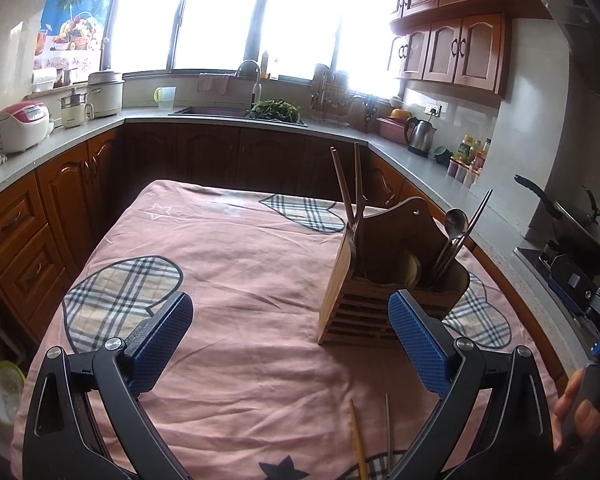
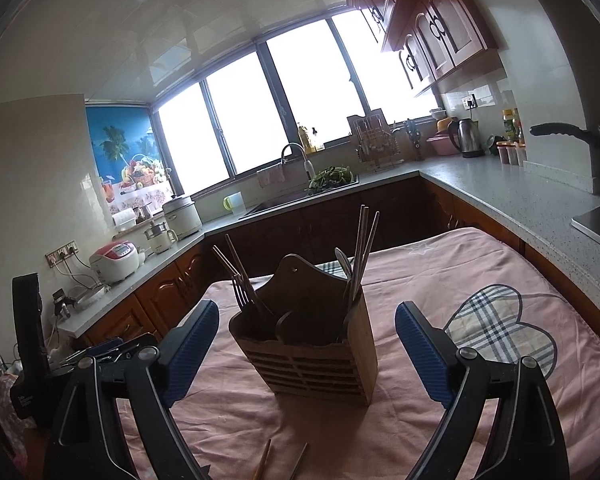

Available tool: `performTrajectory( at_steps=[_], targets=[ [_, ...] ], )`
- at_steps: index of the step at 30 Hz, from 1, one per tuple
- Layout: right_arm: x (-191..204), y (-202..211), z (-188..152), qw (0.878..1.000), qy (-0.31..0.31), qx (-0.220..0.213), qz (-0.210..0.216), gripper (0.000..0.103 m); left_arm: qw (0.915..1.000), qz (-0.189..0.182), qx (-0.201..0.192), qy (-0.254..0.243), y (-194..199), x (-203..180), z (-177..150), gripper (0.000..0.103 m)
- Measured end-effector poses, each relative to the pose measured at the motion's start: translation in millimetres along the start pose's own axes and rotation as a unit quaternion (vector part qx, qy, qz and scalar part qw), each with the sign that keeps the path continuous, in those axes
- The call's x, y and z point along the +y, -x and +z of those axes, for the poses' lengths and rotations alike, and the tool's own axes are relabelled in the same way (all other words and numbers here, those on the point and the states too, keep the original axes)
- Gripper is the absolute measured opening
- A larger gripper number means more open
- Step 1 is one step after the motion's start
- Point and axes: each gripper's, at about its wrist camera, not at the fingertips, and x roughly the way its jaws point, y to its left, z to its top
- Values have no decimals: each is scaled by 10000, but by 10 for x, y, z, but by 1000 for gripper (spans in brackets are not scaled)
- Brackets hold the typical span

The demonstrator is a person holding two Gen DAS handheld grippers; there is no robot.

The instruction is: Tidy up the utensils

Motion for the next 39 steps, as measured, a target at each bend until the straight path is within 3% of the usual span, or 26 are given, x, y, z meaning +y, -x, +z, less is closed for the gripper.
performTrajectory(
  at_steps=[15,29,39],
  targets=[
    [36,392,-256,9994,-103,327,76,92,9990,-227,297,255,387,135,-361,100],
    [44,991,-646,9980,-117,611,105,93,9988,-197,266,356,982,215,-774,100],
    [163,1417,-946,9980,140,612,-71,93,9995,-161,257,99,1347,103,-1076,101]
  ],
)
